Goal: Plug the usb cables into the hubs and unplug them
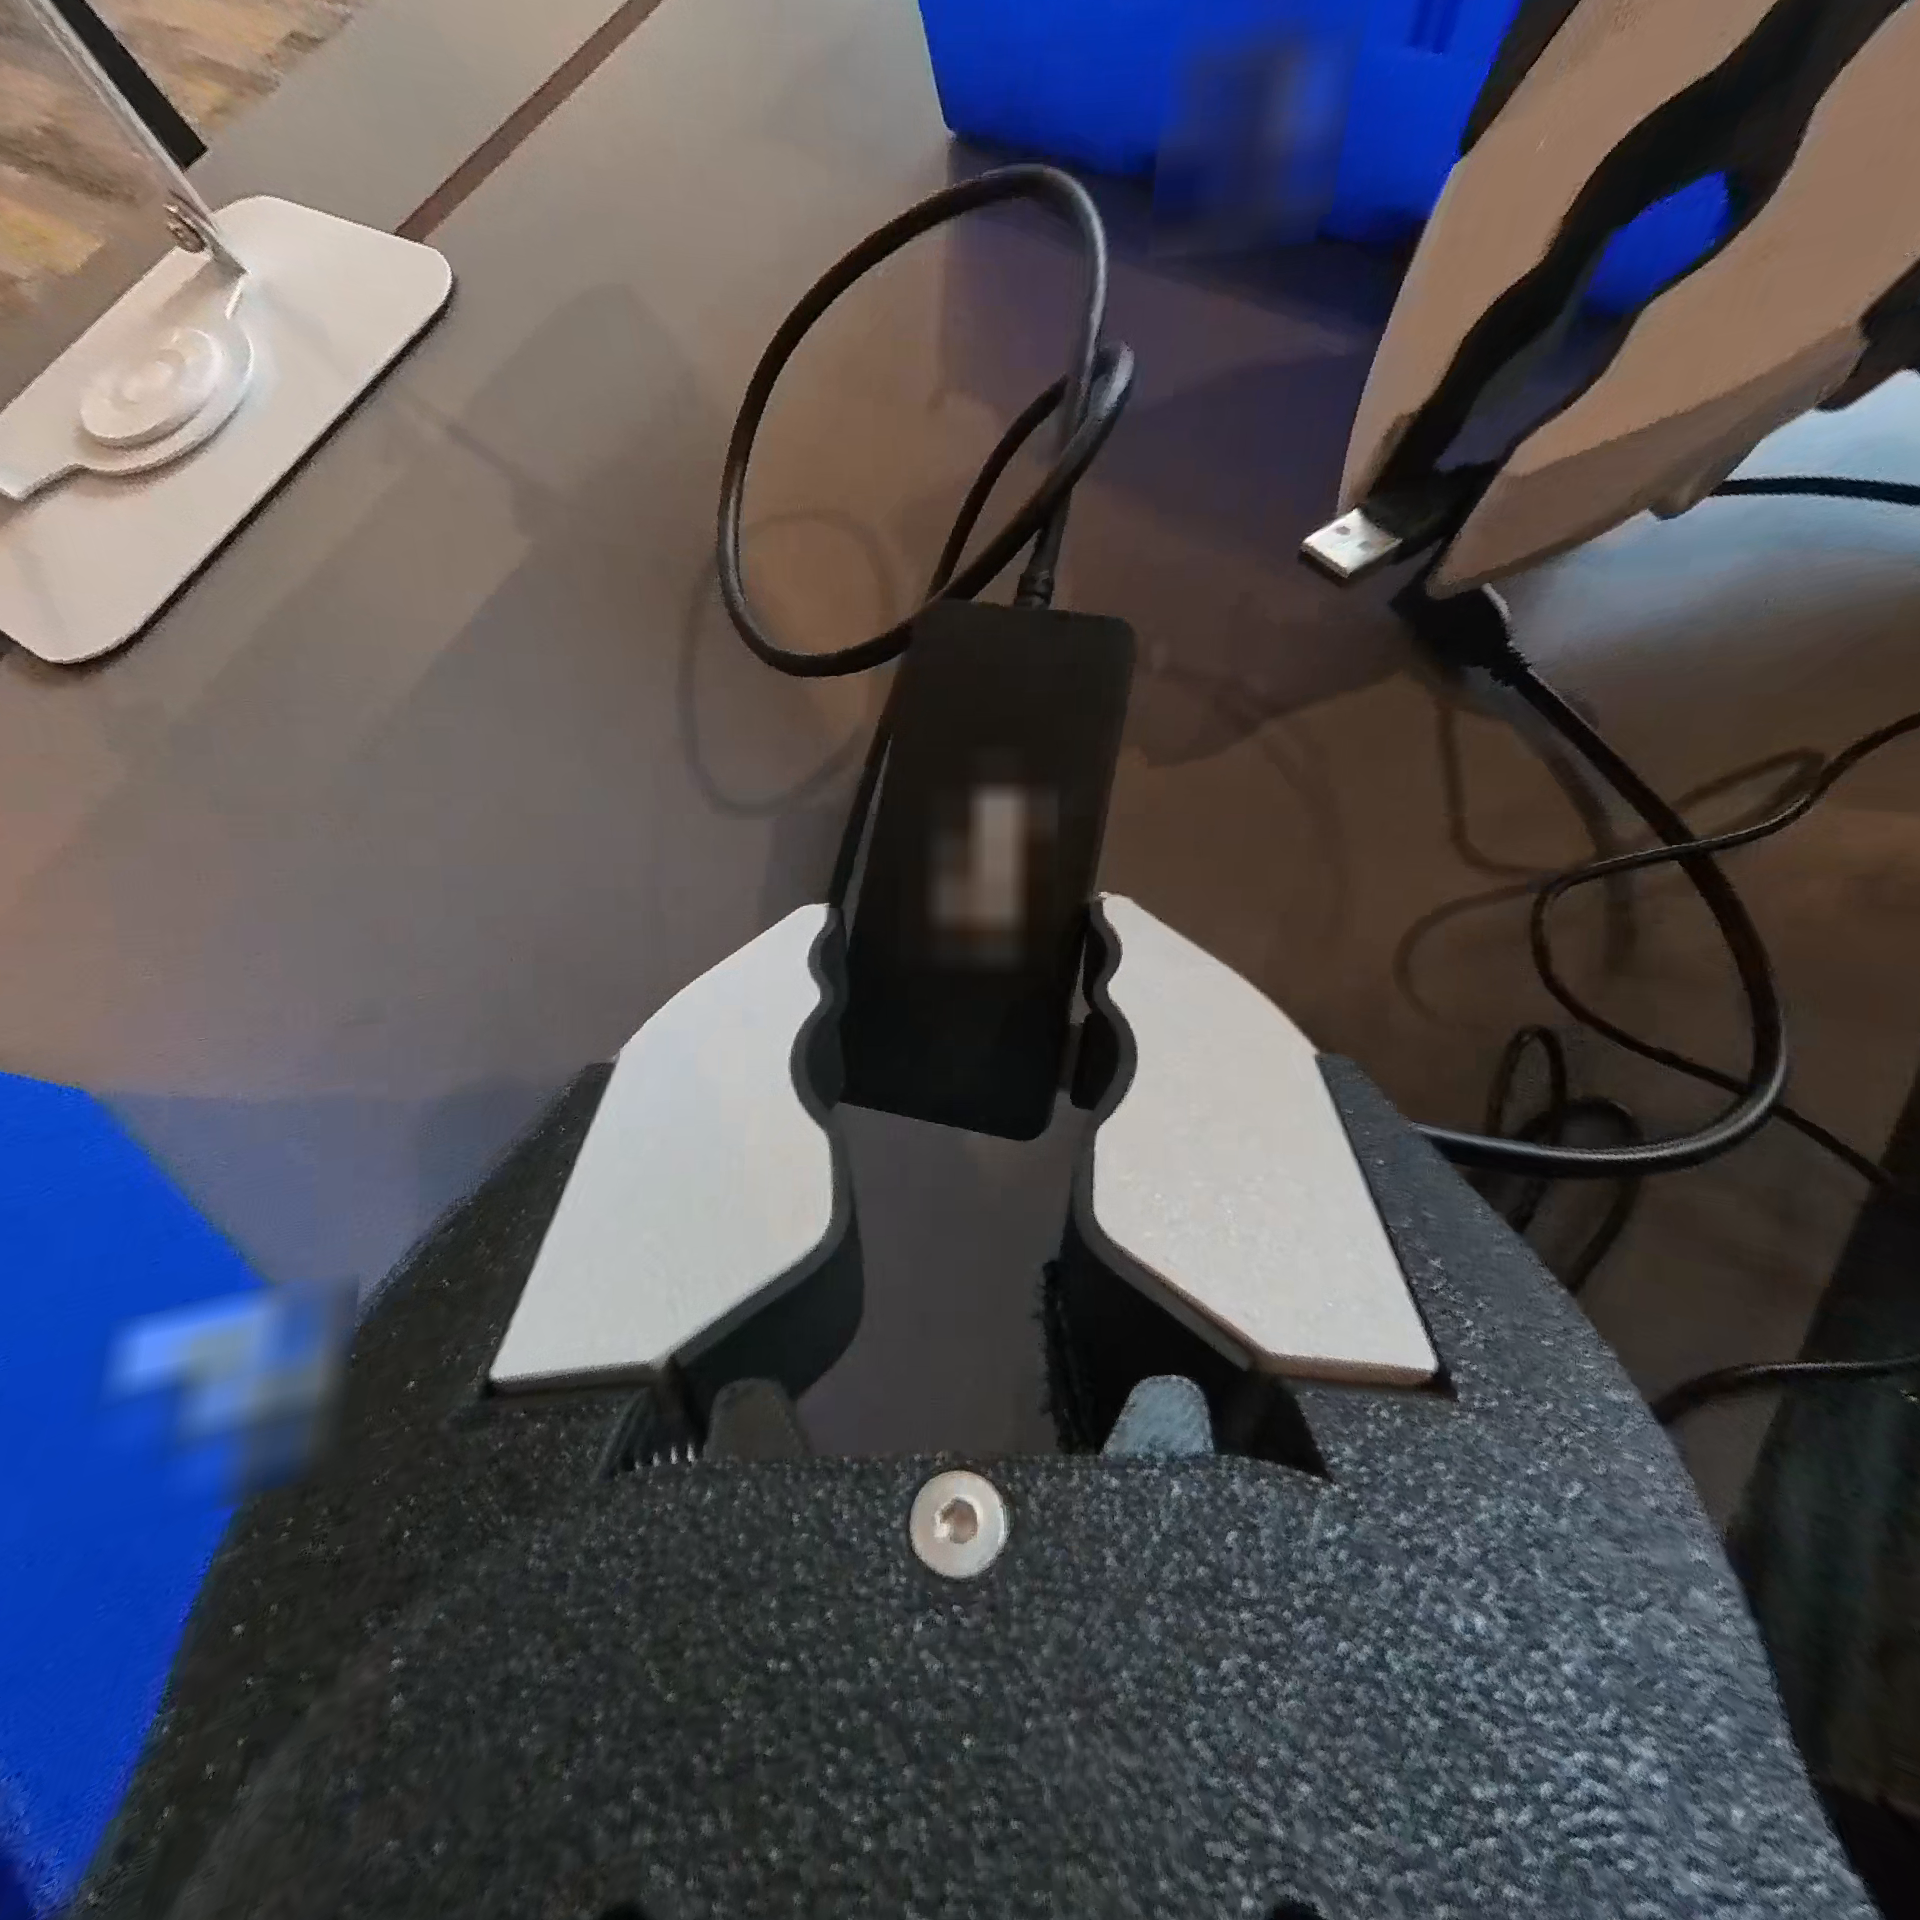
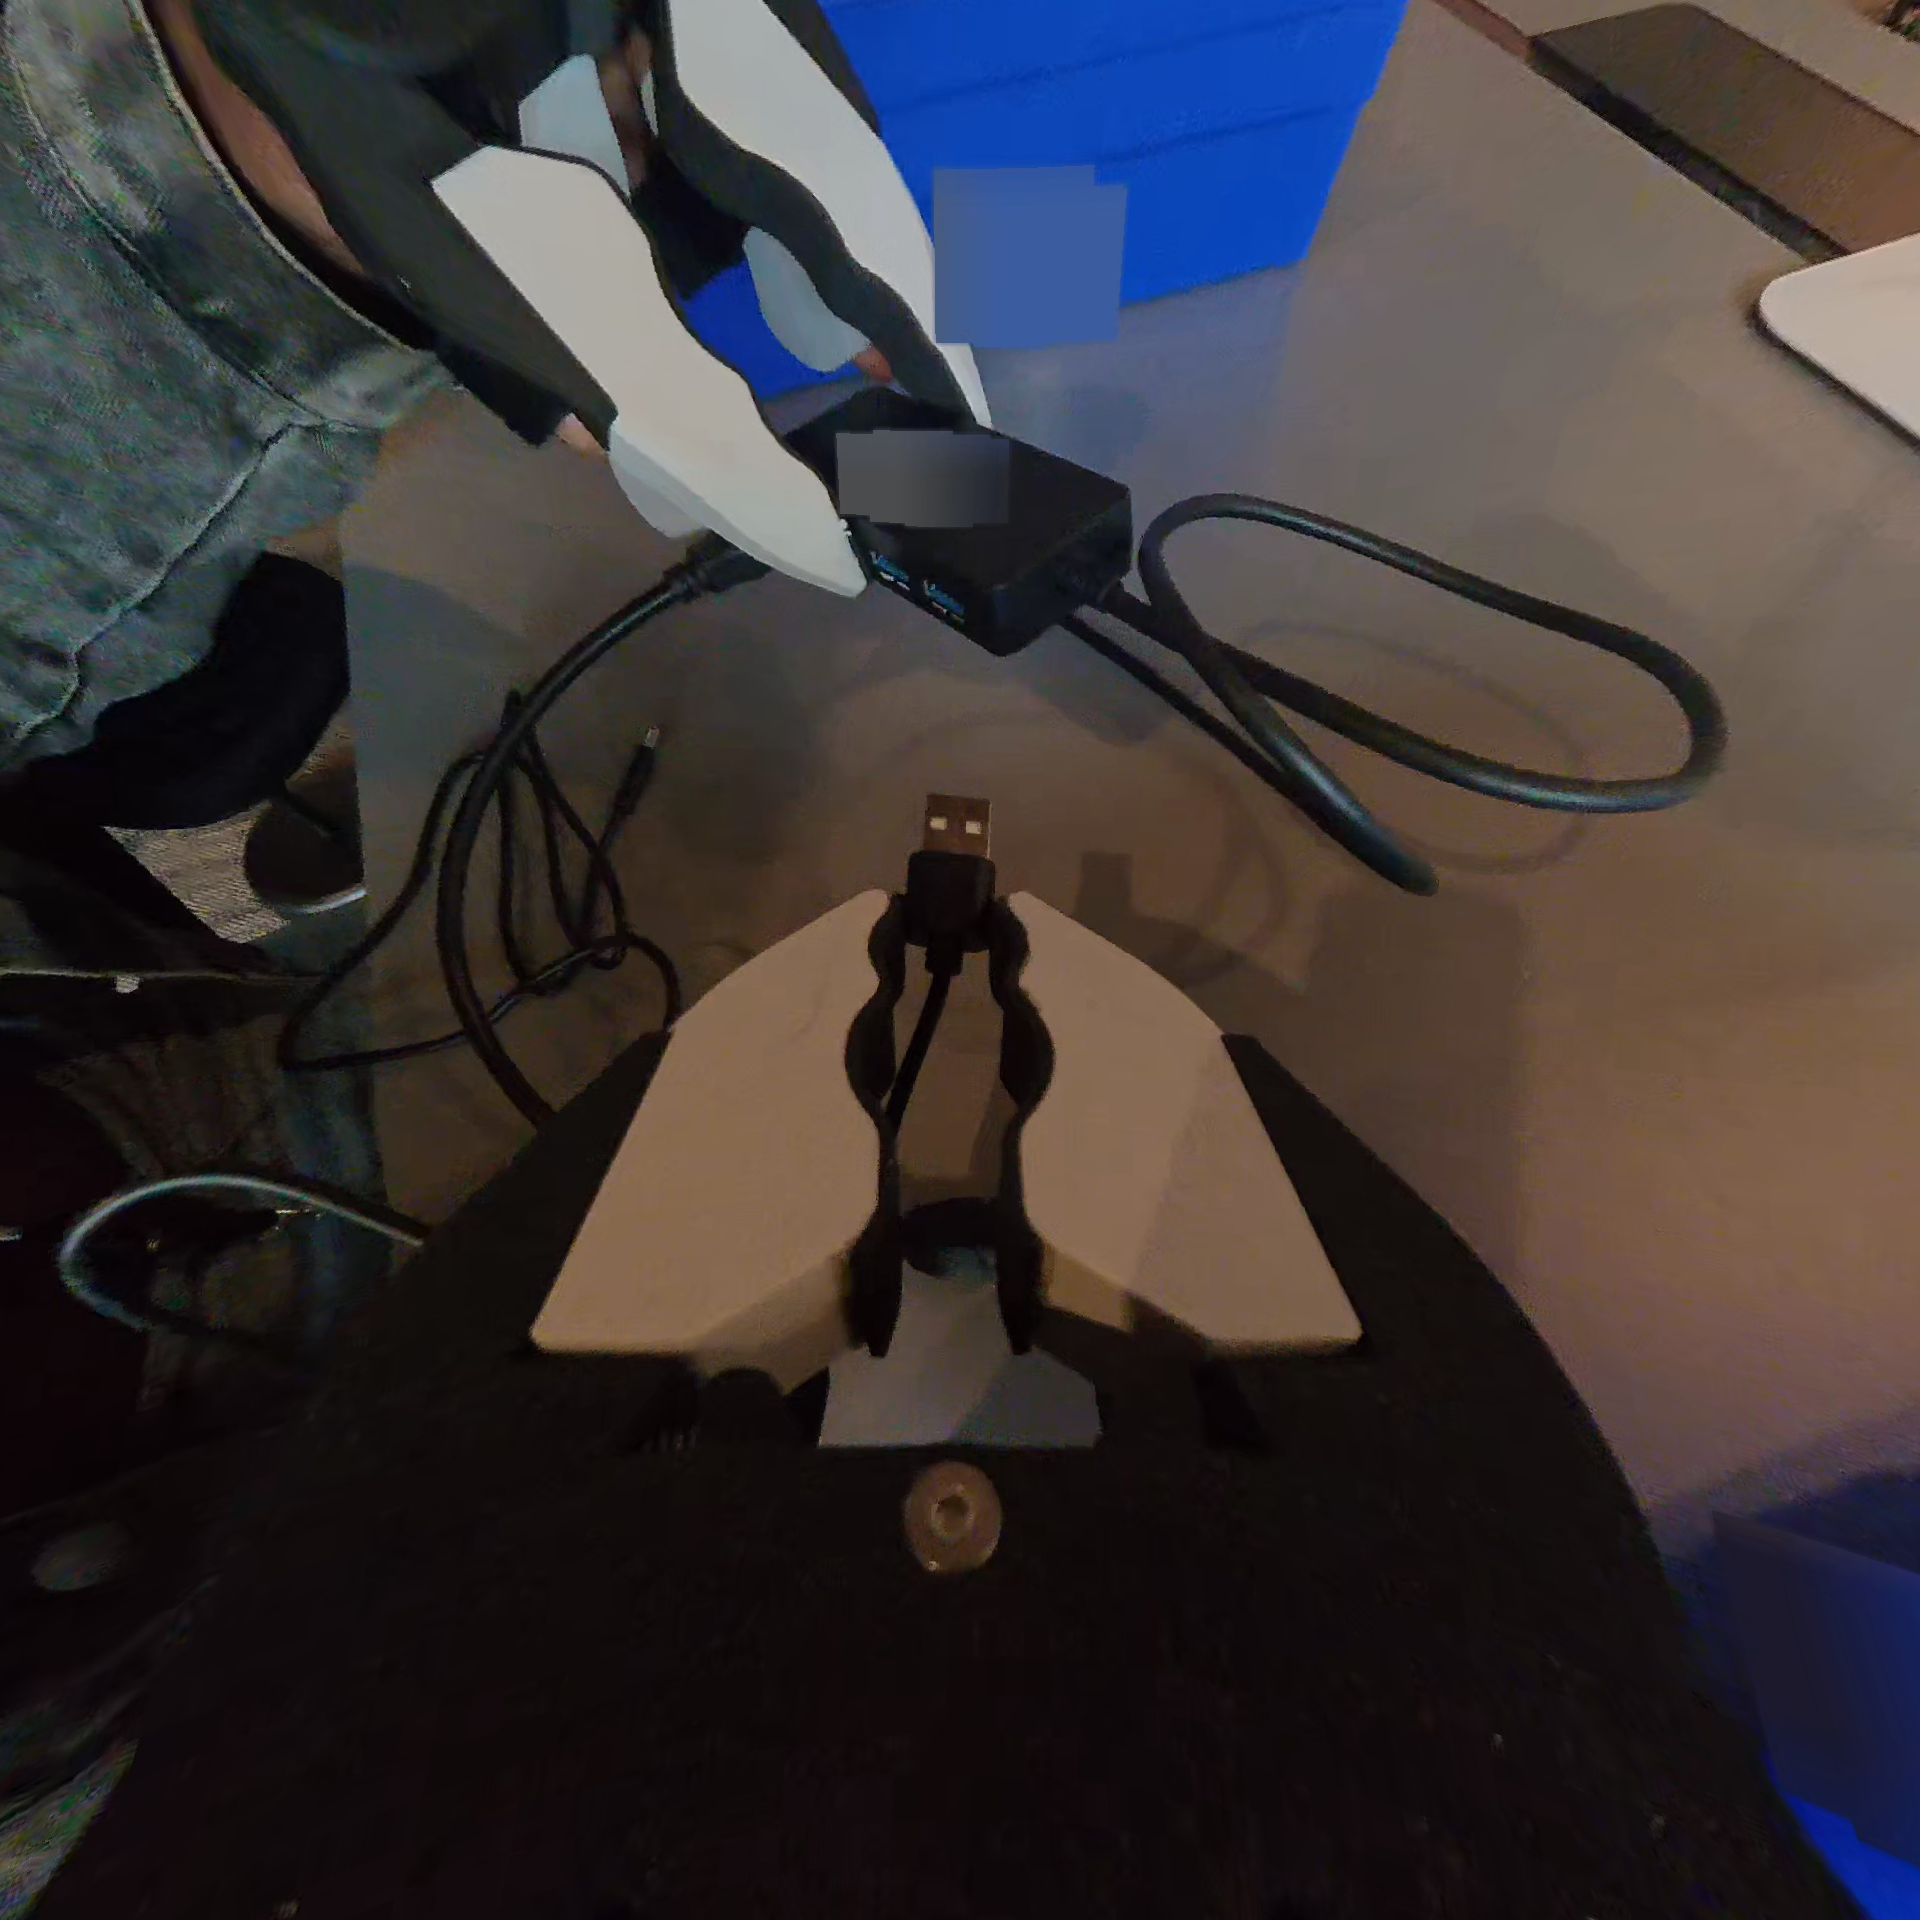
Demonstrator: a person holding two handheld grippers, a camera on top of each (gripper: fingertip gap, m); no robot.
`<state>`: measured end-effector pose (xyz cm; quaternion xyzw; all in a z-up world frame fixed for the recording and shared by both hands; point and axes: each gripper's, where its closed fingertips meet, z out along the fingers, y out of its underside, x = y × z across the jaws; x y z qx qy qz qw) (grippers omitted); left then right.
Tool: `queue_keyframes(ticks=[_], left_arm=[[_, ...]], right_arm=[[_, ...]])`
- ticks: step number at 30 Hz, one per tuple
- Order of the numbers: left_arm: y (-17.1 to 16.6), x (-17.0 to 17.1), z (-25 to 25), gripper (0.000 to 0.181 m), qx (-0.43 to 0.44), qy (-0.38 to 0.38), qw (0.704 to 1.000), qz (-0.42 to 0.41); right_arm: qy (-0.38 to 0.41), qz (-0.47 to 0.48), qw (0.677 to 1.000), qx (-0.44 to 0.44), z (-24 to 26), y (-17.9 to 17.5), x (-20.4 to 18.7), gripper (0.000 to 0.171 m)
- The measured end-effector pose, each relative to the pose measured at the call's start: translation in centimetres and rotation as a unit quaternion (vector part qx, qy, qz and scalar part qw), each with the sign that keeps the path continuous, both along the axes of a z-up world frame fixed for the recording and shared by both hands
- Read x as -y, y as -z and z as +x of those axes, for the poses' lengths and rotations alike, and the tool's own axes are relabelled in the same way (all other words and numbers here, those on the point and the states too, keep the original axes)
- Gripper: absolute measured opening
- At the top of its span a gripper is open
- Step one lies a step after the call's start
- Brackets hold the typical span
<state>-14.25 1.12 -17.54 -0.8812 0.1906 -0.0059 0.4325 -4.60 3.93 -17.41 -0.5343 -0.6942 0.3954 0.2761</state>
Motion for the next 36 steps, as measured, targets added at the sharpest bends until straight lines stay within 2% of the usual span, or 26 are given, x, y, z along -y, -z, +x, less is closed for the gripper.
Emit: queue_keyframes(ticks=[4, 7, 10, 15, 18, 20, 27, 36], left_arm=[[-0.8, 0.1, 1.2, 0.044, 0.064, 0.026, 0.998, 0.013], [-1.7, -0.3, 1.5, 0.044, 0.128, 0.016, 0.991, 0.031], [-2.9, -1.3, 0.9, 0.043, 0.165, -0.038, 0.983, 0.066], [-3.7, -2.3, -0.3, 0.043, 0.093, -0.142, 0.979, 0.110], [-4.5, -2.7, 0.3, 0.043, 0.038, -0.164, 0.974, 0.150], [-4.9, -2.9, 1.1, 0.043, 0.005, -0.159, 0.972, 0.171], [-5.7, -3.0, 1.3, 0.043, -0.024, -0.148, 0.968, 0.203], [-5.4, -3.2, 1.8, 0.043, -0.072, -0.142, 0.966, 0.202]], right_arm=[[0.000, 0.000, 1.000, -0.018, -0.2, -0.7, 0.1, 0.015], [0.044, 0.080, 0.993, -0.079, -1.0, -2.9, -0.7, 0.015], [0.119, 0.187, 0.971, -0.093, -1.8, -4.2, -1.4, 0.015], [0.192, 0.276, 0.935, -0.116, -3.3, -4.7, -0.9, 0.014], [0.221, 0.347, 0.903, -0.125, -3.7, -5.3, -1.1, 0.014], [0.234, 0.358, 0.895, -0.125, -3.8, -5.6, -1.3, 0.014], [0.239, 0.304, 0.914, -0.125, -3.5, -5.4, -2.3, 0.014], [0.234, 0.330, 0.907, -0.117, -3.3, -5.2, -2.5, 0.014]])
